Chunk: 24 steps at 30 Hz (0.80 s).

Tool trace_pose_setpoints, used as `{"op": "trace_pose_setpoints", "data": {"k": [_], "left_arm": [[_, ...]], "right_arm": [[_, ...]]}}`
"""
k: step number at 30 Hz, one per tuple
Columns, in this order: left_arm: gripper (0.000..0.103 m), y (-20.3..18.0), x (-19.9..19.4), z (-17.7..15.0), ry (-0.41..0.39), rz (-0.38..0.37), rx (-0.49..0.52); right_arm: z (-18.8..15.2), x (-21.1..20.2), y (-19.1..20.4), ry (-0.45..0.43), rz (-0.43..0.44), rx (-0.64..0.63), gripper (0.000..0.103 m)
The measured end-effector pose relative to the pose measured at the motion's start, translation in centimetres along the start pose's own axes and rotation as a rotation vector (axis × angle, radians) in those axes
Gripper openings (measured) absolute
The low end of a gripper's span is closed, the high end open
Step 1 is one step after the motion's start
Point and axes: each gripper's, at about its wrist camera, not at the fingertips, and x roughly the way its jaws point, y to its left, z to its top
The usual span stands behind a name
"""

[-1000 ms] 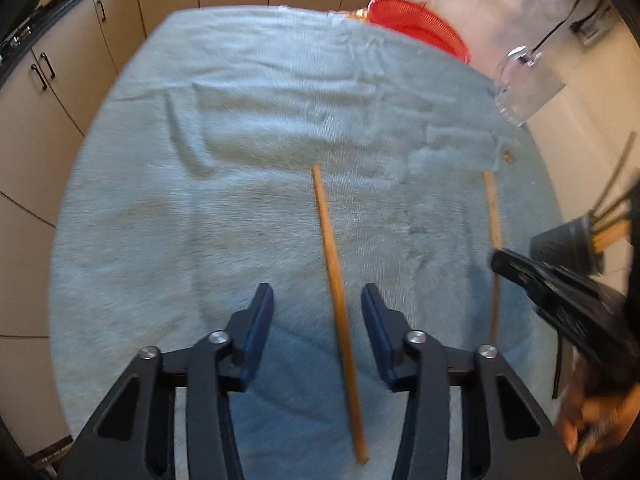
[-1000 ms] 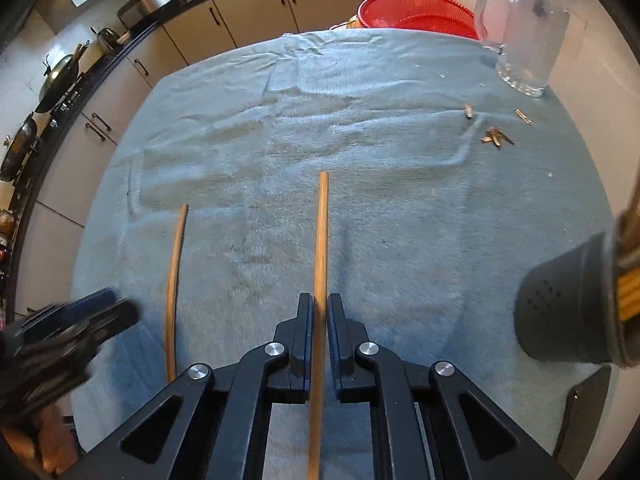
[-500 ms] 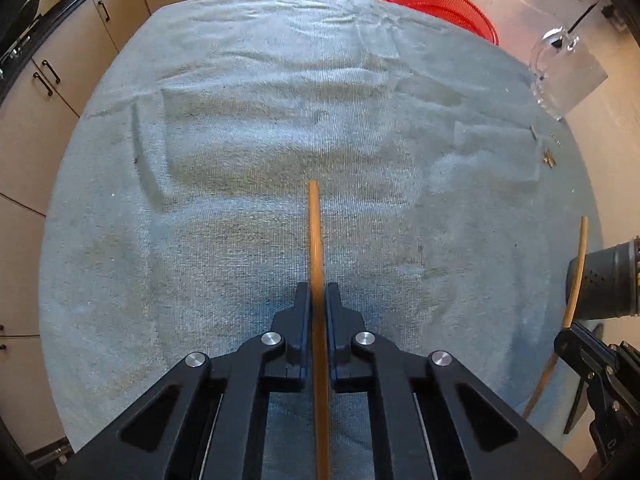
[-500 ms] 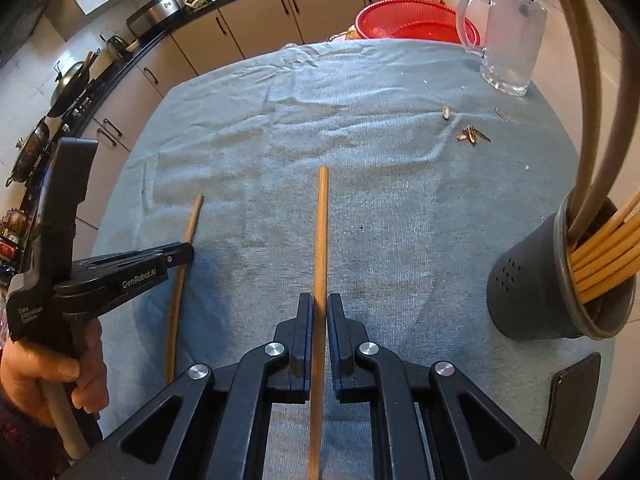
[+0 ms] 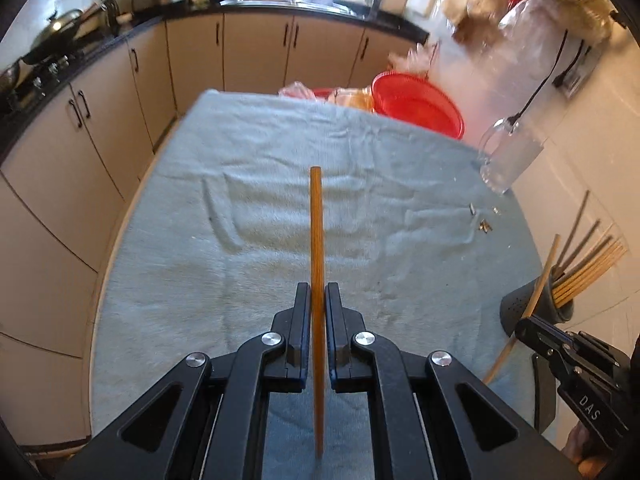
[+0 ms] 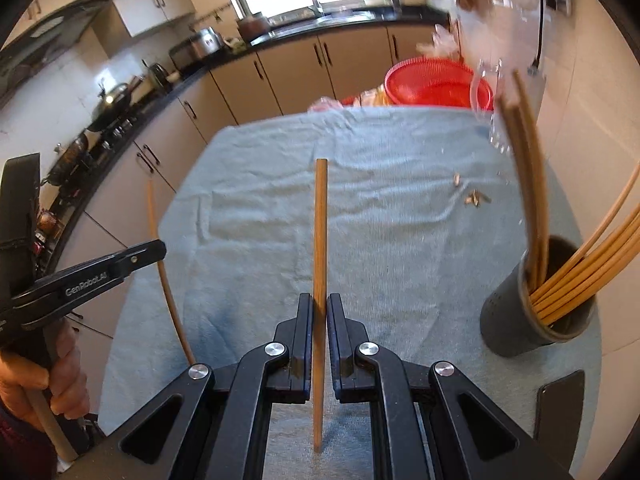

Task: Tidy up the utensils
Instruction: 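Lift the chopstick upright with the right gripper, then carry the upright chopstick with the right gripper over the black holder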

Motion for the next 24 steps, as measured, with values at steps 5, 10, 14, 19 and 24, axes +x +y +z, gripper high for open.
{"op": "trace_pose_setpoints", "data": {"k": [5, 10, 14, 19, 24], "left_arm": [[0.006, -0.9, -2.6, -0.5, -0.044, -0.002, 0.007], [0.006, -1.7, -4.4, -0.8, -0.074, -0.005, 0.024], [0.006, -2.5, -6.0, -0.8, -0.100, -0.009, 0.036], [0.006, -3.7, -7.5, -0.4, -0.129, -0.019, 0.053], [0.006, -5.0, -8.7, -0.1, -0.151, -0.029, 0.075]], "right_arm": [[-0.5, -2.2, 0.1, -0.050, 0.010, 0.003, 0.008], [-0.8, -4.4, 0.0, -0.091, 0.015, 0.006, 0.008], [-0.6, -5.9, -0.5, -0.122, 0.019, 0.014, 0.008], [-0.6, -7.8, -0.8, -0.157, 0.026, 0.023, 0.008], [-0.4, -9.7, -1.4, -0.195, 0.030, 0.036, 0.008]]}}
